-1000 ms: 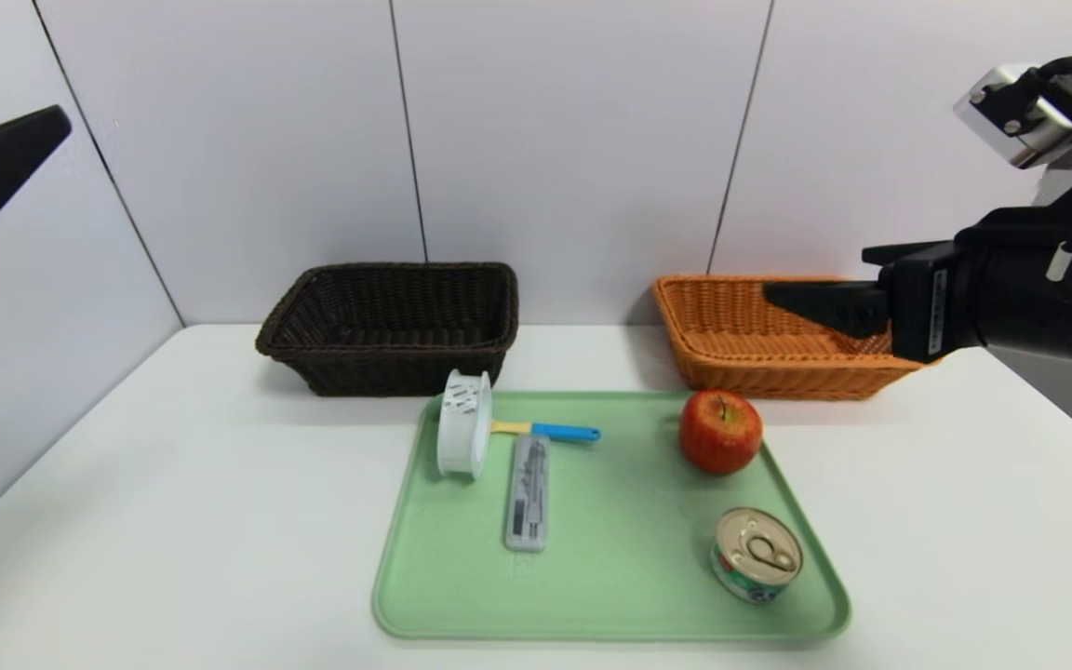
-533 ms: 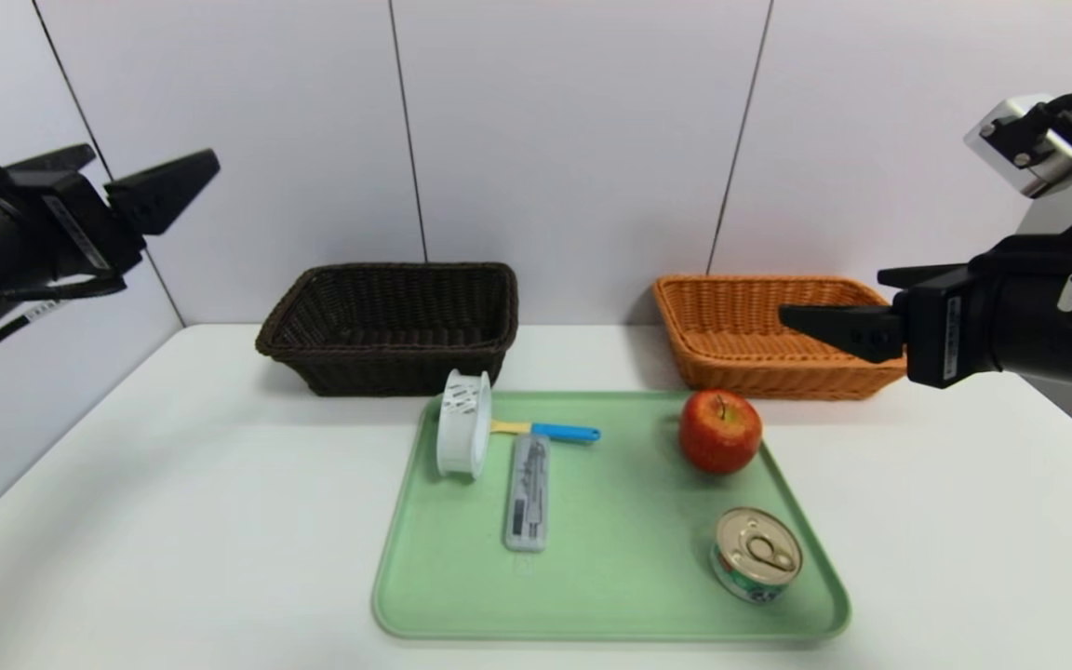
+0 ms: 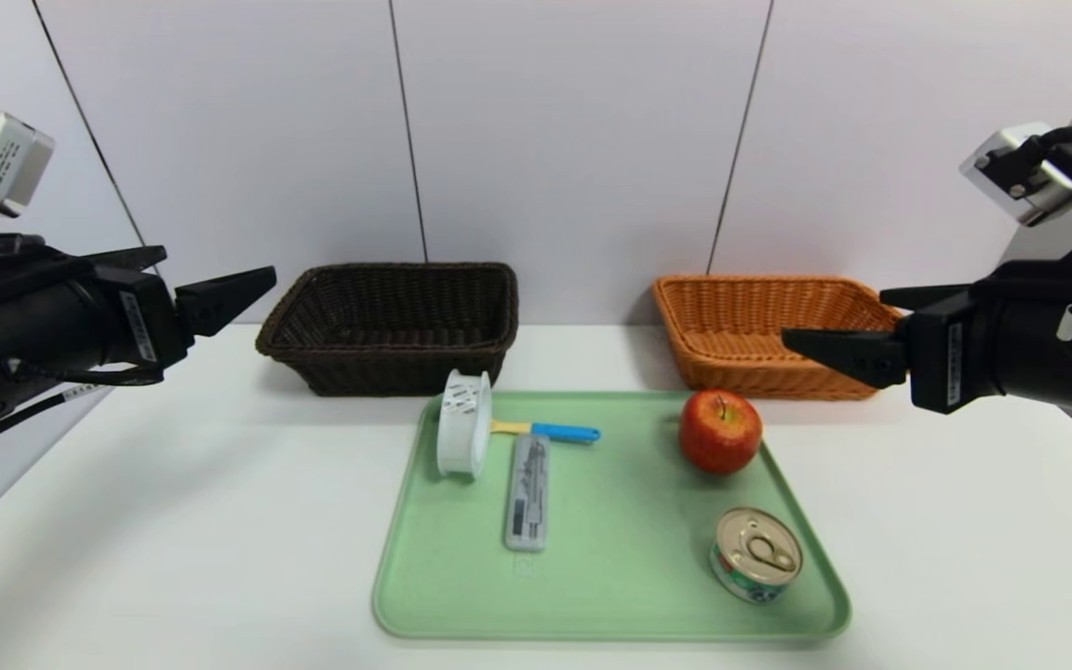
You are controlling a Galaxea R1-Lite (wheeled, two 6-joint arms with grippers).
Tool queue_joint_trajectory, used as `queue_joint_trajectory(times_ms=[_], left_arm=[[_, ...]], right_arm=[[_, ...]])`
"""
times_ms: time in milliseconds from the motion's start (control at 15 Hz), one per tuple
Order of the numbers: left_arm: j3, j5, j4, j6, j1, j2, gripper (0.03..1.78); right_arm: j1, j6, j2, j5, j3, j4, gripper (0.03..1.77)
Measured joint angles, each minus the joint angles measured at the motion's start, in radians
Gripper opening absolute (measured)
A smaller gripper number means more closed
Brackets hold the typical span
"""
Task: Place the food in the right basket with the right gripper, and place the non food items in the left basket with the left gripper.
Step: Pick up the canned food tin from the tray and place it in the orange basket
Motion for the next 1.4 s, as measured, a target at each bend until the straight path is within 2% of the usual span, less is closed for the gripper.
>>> queue_joint_trajectory(times_ms=[400, 667, 933, 1267, 1400], left_arm=[[-0.005, -0.011, -0.003, 0.0, -0.004, 0.046, 1.69], [-0.009, -0.011, -0.003, -0.002, -0.005, 0.063, 1.69], [-0.01, -0.012, -0.002, -0.002, -0.005, 0.066, 1.69], [-0.009, -0.014, -0.002, 0.0, -0.005, 0.064, 1.69], [-0.009, -0.015, -0.001, 0.0, -0.005, 0.063, 1.69]], right_arm=[[0.013, -0.005, 0.002, 0.018, 0.084, 0.008, 1.71], [0.051, -0.012, 0.018, 0.037, 0.127, 0.036, 1.71], [0.075, -0.016, 0.052, 0.097, 0.073, 0.218, 1.71], [0.082, -0.018, 0.137, 0.132, -0.098, 0.464, 1.71], [0.075, -0.044, 0.187, 0.136, -0.161, 0.536, 1.71]])
